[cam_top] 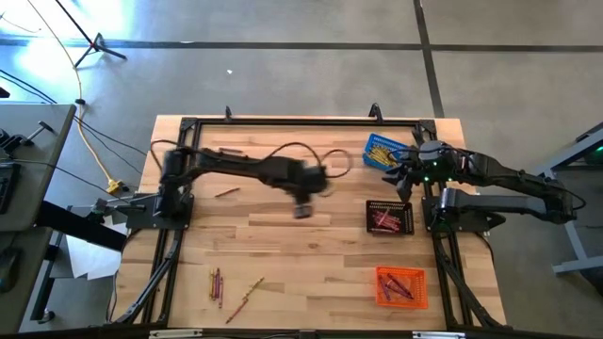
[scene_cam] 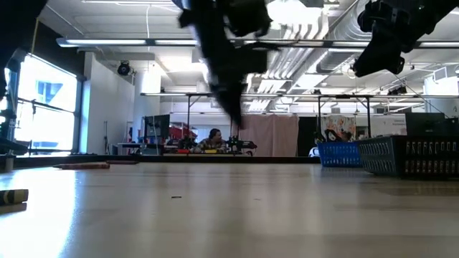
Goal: Sort crayons
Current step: Put the red crayon into the black bin
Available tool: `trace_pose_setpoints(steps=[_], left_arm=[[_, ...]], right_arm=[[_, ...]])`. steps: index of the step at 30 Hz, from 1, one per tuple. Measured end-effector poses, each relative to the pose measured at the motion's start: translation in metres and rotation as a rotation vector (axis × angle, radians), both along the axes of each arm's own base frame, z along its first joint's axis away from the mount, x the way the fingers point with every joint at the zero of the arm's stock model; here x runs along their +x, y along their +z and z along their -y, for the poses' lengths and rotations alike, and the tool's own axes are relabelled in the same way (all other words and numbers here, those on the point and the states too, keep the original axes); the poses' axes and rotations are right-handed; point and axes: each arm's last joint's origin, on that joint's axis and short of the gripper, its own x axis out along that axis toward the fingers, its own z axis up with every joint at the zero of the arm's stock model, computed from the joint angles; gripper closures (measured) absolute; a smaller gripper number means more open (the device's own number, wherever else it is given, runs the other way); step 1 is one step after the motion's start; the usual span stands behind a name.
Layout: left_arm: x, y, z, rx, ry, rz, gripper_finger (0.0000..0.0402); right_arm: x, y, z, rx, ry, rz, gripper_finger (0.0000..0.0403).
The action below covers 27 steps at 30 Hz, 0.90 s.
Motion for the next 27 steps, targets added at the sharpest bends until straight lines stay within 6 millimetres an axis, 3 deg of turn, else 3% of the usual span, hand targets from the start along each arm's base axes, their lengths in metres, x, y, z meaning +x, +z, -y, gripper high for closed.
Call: trace_pose_setpoints(steps=[5, 15, 22, 27], left_arm=[[-0.073, 0.000, 0.004, -0.052, 0.179, -0.225, 0.0326], [-0.183, -0.003, 0.007, -0.067, 0.463, -0.194, 0.0325], [-0.223, -0.021, -0.006, 0.009, 0.549, -0.215, 0.0325], [-0.235, -0.035, -0.017, 0.007, 0.617, -0.260, 0.0325]], right_arm=[[0.000, 0.000, 0.001, -0.022, -0.027, -0.007, 0.0286], [-0.001, 0.000, 0.004, -0.069, -0.109, -0.015, 0.0286], [0.001, 0.004, 0.006, -0.079, -0.181, 0.029, 0.0286], [0.003, 0.008, 0.007, -0.077, -0.192, 0.082, 0.0286]])
